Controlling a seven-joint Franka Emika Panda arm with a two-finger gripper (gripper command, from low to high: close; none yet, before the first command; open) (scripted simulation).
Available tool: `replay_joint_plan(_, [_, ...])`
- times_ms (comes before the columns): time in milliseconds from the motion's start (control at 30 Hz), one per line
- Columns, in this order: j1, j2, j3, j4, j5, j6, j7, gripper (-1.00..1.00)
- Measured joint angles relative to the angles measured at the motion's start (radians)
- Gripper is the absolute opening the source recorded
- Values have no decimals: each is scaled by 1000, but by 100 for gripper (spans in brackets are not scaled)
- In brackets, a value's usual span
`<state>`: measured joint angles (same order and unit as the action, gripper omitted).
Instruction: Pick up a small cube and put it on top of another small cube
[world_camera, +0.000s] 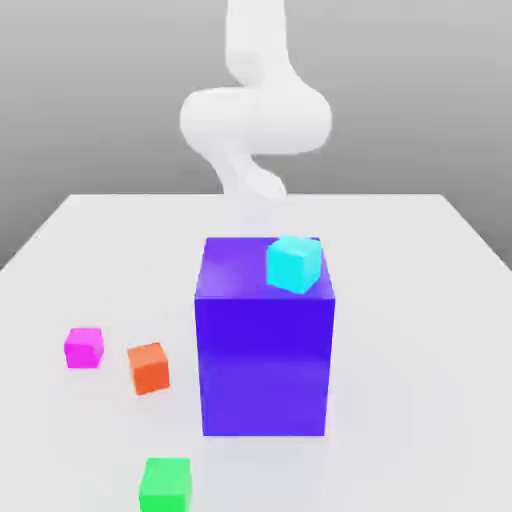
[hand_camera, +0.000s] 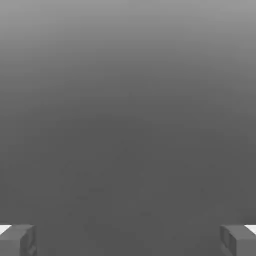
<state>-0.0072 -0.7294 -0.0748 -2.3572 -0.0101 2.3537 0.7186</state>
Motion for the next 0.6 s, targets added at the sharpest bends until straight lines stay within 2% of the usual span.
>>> replay_joint_plan(433, [-79, 443, -449, -333, -29, 326, -522, 0])
replay_joint_plan(600, [-164, 673, -610, -478, 10, 483, -802, 0])
